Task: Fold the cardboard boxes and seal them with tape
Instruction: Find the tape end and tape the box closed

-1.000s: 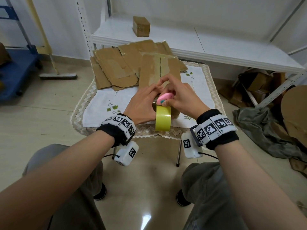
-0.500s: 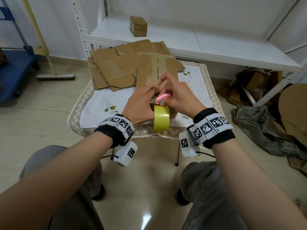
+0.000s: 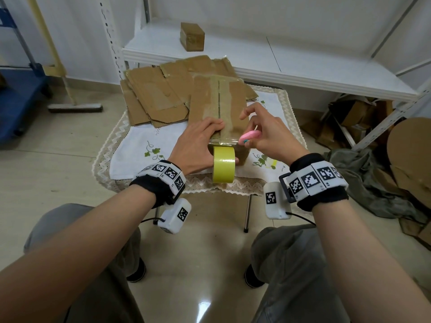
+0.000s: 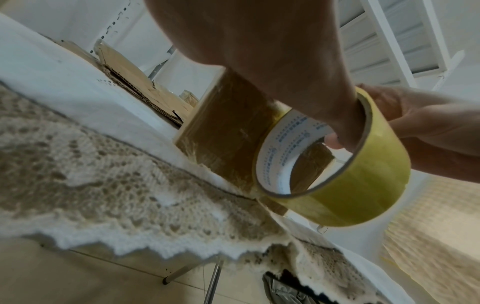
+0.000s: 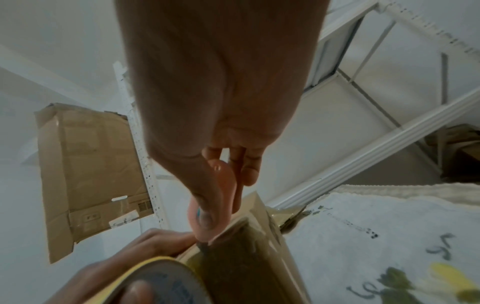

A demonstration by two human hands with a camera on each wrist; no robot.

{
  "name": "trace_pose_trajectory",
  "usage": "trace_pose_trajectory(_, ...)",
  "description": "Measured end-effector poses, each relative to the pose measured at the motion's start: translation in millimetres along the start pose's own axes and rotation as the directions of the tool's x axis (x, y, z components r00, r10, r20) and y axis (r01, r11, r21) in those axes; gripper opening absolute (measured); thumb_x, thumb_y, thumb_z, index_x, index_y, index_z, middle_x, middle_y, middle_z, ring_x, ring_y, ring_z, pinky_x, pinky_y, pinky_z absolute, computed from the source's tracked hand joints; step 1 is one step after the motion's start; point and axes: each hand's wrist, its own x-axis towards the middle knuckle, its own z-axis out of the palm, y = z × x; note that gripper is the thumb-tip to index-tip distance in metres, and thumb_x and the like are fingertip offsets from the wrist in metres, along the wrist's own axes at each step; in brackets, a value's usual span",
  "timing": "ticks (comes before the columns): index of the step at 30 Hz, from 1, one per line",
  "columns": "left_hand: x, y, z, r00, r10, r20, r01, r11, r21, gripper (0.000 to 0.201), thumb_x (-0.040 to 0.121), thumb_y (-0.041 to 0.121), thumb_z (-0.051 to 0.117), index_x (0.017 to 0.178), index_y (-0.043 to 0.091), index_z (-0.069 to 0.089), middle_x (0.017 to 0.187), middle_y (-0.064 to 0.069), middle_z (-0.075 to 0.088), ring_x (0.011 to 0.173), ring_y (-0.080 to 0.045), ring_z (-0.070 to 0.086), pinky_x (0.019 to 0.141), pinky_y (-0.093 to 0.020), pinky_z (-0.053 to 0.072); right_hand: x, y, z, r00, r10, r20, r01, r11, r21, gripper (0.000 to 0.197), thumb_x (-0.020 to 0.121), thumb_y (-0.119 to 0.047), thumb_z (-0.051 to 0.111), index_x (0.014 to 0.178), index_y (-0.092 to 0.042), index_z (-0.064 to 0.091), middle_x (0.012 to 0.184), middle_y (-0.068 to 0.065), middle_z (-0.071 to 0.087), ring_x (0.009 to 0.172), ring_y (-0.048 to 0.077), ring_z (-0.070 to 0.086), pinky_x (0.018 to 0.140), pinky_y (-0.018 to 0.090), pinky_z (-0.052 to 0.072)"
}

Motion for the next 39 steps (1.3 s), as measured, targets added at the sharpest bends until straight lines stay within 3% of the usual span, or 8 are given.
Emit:
trace_pose_trajectory(4,-0.8,2.4,-0.9,1.0,-0.02,0.001,0.02,1.0,-0.007,0.1,0.065,0.083,0.066,0.139,0.018,0.054,0.139,0.011,0.049,0.121,-0.008,0.048,0.103,-0.025,0.035,-4.9,7.8,-2.9,0.986,0.135,-0.1,-0.111,0.969,0.221,0.043,0.082,-0.004,0.068,0.118,-0.017,0.049,0.082,0.008,0.063,0.064,0.007,0.055,0.061,0.022,0.042)
trace_pose_trajectory(8,-1.2,3.0,-1.2,1.0,-0.025,0.002,0.025,1.0,0.0,0.096,0.067,0.078,0.071,0.14,0.017,0.053,0.14,0.01,0.049,0.122,-0.008,0.047,0.107,-0.029,0.037,-0.1,33.1,2.7,0.87,0.403,-0.283,-0.285,0.881,0.378,0.033,0.085,-0.008,0.062,0.112,-0.017,0.045,0.091,0.007,0.069,0.065,-0.001,0.062,0.075,0.028,0.045)
trace_pose_trajectory(15,-1.1,6.5,-3.1,0.998,-0.05,0.025,0.051,0.999,-0.012,0.101,0.065,0.082,0.066,0.141,0.017,0.052,0.141,0.01,0.048,0.124,-0.008,0.046,0.109,-0.03,0.035,5.7,65.1,16.0,0.755,0.653,-0.057,-0.628,0.745,0.224,0.049,0.084,-0.007,0.075,0.122,-0.017,0.047,0.122,0.017,0.062,0.087,0.025,0.065,0.07,0.031,0.051)
trace_pose_trajectory(21,-0.9,4.3,-1.6,0.999,-0.044,0.016,0.044,0.999,-0.002,0.097,0.067,0.078,0.071,0.141,0.019,0.051,0.141,0.011,0.048,0.124,-0.008,0.046,0.109,-0.033,0.036,3.2,29.9,15.2,0.796,0.459,-0.395,-0.373,0.885,0.278,0.021,0.087,-0.018,0.066,0.095,-0.017,0.047,0.087,0.002,0.057,0.082,0.026,0.059,0.075,0.039,0.046)
trace_pose_trajectory(24,-0.4,3.9,-0.9,0.999,-0.039,0.016,0.039,0.999,0.0,0.099,0.066,0.081,0.067,0.141,0.019,0.051,0.141,0.01,0.048,0.124,-0.009,0.047,0.107,-0.031,0.037,-2.9,-2.8,12.9,0.883,0.452,-0.126,-0.385,0.852,0.354,0.038,0.089,-0.027,0.071,0.089,-0.019,0.034,0.068,0.01,0.063,0.05,0.025,0.057,0.05,0.035,0.046)
trace_pose_trajectory(27,0.1,2.2,0.1,1.0,-0.022,0.013,0.022,1.0,0.004,0.092,0.07,0.077,0.063,0.14,0.018,0.052,0.141,0.008,0.049,0.122,-0.01,0.048,0.106,-0.034,0.039,-8.8,-30.9,14.3,0.896,0.432,0.104,-0.444,0.855,0.268,0.05,0.085,-0.036,0.079,0.096,-0.017,0.033,0.072,0.017,0.071,0.051,0.026,0.065,0.046,0.029,0.05)
trace_pose_trajectory(33,0.4,2.0,-0.9,1.0,0.0,0.012,0.0,1.0,-0.011,0.09,0.069,0.073,0.056,0.139,0.016,0.054,0.14,0.007,0.05,0.12,-0.012,0.049,0.103,-0.028,0.036,-8.1,-38.3,23.2,0.898,0.394,0.198,-0.438,0.845,0.306,0.049,0.083,-0.019,0.083,0.094,-0.016,0.036,0.076,0.011,0.064,0.059,0.022,0.069,0.061,0.041,0.063)
trace_pose_trajectory(39,1.9,-5.2,-4.7,0.997,0.058,0.057,-0.056,0.998,-0.033,0.096,0.067,0.073,0.058,0.143,0.014,0.051,0.142,0.003,0.048,0.122,-0.015,0.048,0.106,-0.029,0.032,-7.8,-35.6,26.2,0.894,0.384,0.23,-0.447,0.792,0.415,0.046,0.087,-0.005,0.077,0.101,-0.017,0.035,0.088,0.009,0.06,0.055,0.016,0.064,0.049,0.035,0.06)
